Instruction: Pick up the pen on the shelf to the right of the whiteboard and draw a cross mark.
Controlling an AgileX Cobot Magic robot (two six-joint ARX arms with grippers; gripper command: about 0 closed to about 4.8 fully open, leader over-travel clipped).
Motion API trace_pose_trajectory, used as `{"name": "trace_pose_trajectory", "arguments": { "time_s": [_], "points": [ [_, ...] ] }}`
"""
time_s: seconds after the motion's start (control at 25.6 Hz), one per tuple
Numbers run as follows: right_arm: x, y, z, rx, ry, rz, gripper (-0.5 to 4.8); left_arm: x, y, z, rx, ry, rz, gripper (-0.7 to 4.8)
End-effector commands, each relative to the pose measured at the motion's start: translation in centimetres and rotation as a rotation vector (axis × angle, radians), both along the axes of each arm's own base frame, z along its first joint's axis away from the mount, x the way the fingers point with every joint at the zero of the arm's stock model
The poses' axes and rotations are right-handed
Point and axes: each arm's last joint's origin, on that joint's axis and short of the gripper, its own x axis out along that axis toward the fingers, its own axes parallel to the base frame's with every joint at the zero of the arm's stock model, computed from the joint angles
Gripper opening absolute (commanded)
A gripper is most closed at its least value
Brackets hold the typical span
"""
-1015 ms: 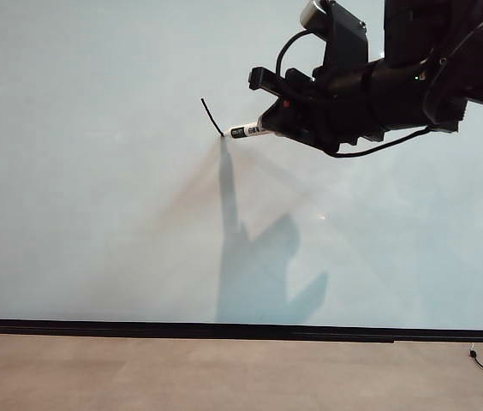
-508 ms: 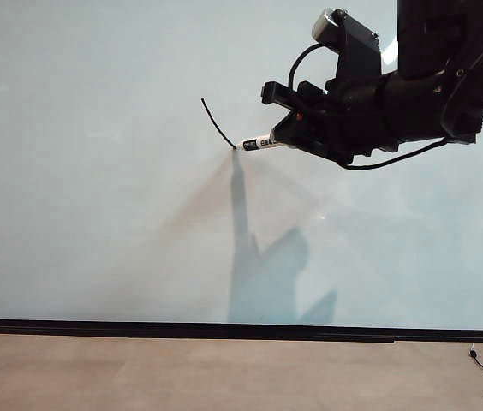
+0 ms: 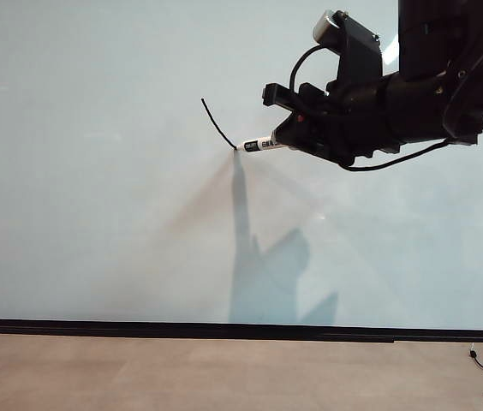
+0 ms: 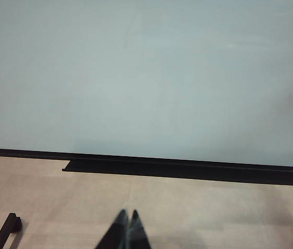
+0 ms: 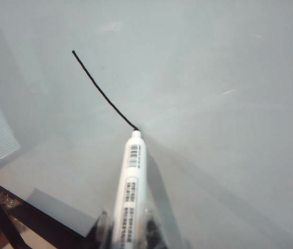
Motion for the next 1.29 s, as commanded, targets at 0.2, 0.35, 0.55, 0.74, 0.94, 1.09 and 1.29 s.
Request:
{"name": "trace_pose_trajectory", "arguments": {
  "time_s": [0.2, 0.35, 0.55, 0.74, 0.94, 1.09, 1.29],
  "points": [
    [-0.3, -1.1, -0.8, -0.003, 0.012, -0.106, -0.06, 0.0, 0.0, 0.2, 0.004, -0.011, -0.004, -0.05],
    [-0.6, -1.3, -1.1, -0.005, 0.016, -0.11, -0.06, 0.0, 0.0, 0.2, 0.003, -0.011, -0.004, -0.04],
    [-0.9, -1.4, -1.0, 0.016, -0.022, -0.091, -0.06, 0.0, 0.0, 0.2, 0.004, -0.011, -0.005, -0.04],
    [-1.7, -0.4, -0.1, 0.054, -0.109, 0.018, -0.06, 0.0, 0.0, 0.2, 0.004, -0.011, -0.004, -0.05],
    [-2.6, 0.9, 0.1, 0.062, -0.129, 0.085, -0.06, 0.0, 0.0, 0.2, 0.004, -0.011, -0.004, -0.04],
    [-3.1, 1.8, 0.2, 0.034, -0.149, 0.113, -0.06, 0.0, 0.0, 0.2, 0.004, -0.011, -0.004, -0.05],
    [-1.7, 3.3, 0.9, -0.114, -0.125, 0.156, -0.06, 0.0, 0.0, 0.2, 0.004, -0.011, -0.004, -0.05]
  ]
}}
